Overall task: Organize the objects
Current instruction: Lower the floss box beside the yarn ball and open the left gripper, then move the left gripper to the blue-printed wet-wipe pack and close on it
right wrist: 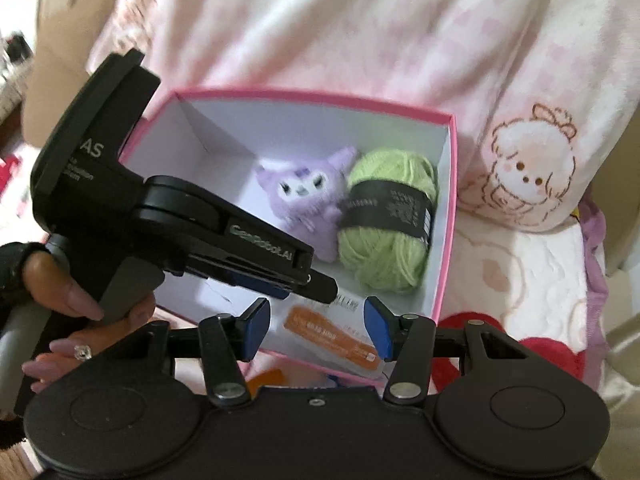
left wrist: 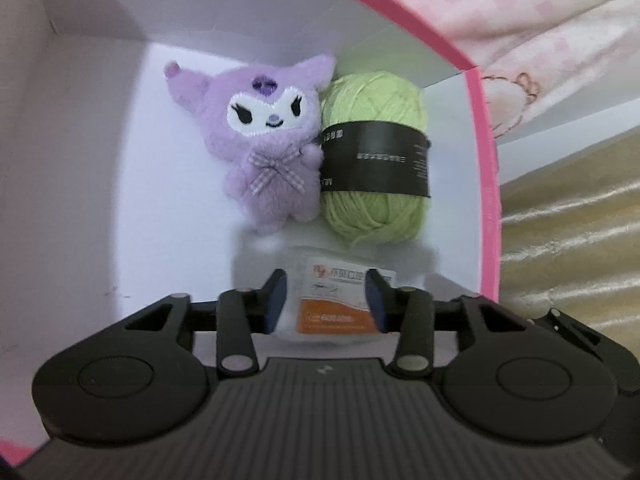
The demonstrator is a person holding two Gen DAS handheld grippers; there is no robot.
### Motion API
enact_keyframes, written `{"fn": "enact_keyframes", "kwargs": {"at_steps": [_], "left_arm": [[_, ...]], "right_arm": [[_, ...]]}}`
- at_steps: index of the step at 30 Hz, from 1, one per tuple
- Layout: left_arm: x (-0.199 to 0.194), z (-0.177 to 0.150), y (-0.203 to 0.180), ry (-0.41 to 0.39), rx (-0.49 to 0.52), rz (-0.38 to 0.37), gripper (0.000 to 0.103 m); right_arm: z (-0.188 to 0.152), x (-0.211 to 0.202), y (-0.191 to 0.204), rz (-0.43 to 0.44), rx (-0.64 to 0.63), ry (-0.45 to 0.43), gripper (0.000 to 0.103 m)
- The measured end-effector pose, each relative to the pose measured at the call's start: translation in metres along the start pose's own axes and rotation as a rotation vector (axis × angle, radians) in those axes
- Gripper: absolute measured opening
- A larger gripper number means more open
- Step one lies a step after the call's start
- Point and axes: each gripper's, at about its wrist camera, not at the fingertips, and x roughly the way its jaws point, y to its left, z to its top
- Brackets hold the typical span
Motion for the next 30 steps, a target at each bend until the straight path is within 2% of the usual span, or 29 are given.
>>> {"fn": "enact_keyframes", "kwargs": {"at_steps": [4, 6, 12, 18, 22, 26, 30], "left_arm": [[-0.029, -0.008, -0.007, -0.040, 0.071, 0.059, 0.052], [-0.047, -0.024, -0.009, -0.046, 0.093, 0.066, 0.055], [-0.103, -0.049, -0.029, -0.115, 0.191, 0.184, 0.060], [-0.146, -0.083, -0.063, -0.163, 0.265, 0.240, 0.066], [-0.174, -0.103, -0.086, -0.194, 0.283, 0.251, 0.070], [-0.184, -0.123, -0.109, -0.195, 0.310, 0.268, 0.072], [-0.184, -0.138, -0.126, -0.203, 0.332, 0.252, 0.077]], "right_arm": [[-0.016, -0.010, 0.004, 0.081, 0.021, -0.068, 0.057], [-0.022, -0.016, 0.007, 0.111, 0.014, -0.091, 0.058], [-0.035, -0.051, 0.011, 0.137, 0.001, -0.153, 0.064], [-0.045, -0.094, 0.004, 0.125, -0.015, -0.188, 0.069], [-0.047, -0.120, -0.007, 0.113, -0.001, -0.167, 0.070], [-0.053, -0.147, -0.019, 0.101, -0.002, -0.177, 0.071], [-0.064, -0.168, -0.033, 0.148, 0.008, -0.209, 0.076]]}}
